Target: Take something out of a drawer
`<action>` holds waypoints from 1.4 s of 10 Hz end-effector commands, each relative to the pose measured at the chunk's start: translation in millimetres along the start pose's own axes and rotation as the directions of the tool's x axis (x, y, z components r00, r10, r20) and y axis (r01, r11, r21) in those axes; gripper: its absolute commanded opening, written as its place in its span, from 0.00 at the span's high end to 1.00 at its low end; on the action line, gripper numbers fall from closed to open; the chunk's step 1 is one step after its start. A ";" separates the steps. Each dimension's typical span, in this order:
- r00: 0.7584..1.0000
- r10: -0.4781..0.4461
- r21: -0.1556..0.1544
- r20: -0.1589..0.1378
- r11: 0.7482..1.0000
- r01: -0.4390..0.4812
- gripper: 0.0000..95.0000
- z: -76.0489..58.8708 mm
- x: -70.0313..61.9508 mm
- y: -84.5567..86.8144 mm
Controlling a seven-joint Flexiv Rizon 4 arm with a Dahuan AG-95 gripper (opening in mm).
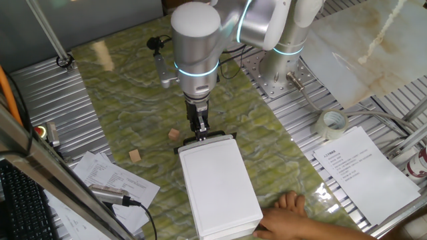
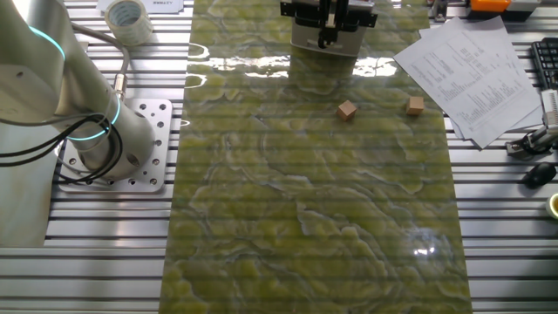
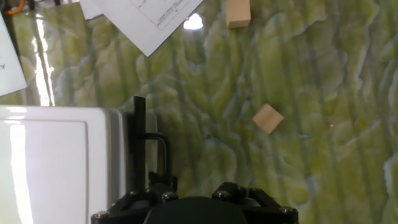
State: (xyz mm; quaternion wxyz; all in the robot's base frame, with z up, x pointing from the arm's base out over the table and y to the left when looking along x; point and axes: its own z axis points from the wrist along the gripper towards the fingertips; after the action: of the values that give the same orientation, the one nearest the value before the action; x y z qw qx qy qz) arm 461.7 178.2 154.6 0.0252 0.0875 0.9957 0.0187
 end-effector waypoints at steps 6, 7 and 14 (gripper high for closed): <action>1.000 -0.011 0.016 -0.011 1.000 0.012 0.60 -3.6 -1.3 -10.1; 1.000 -0.013 0.020 -0.011 1.000 0.014 0.60 -3.8 -1.5 -12.1; 0.999 -0.033 0.035 -0.019 0.999 0.034 0.60 -10.0 -2.5 -33.9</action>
State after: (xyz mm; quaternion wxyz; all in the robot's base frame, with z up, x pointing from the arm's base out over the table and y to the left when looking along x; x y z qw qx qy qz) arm 457.9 141.5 163.8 0.0152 0.0695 0.9975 0.0008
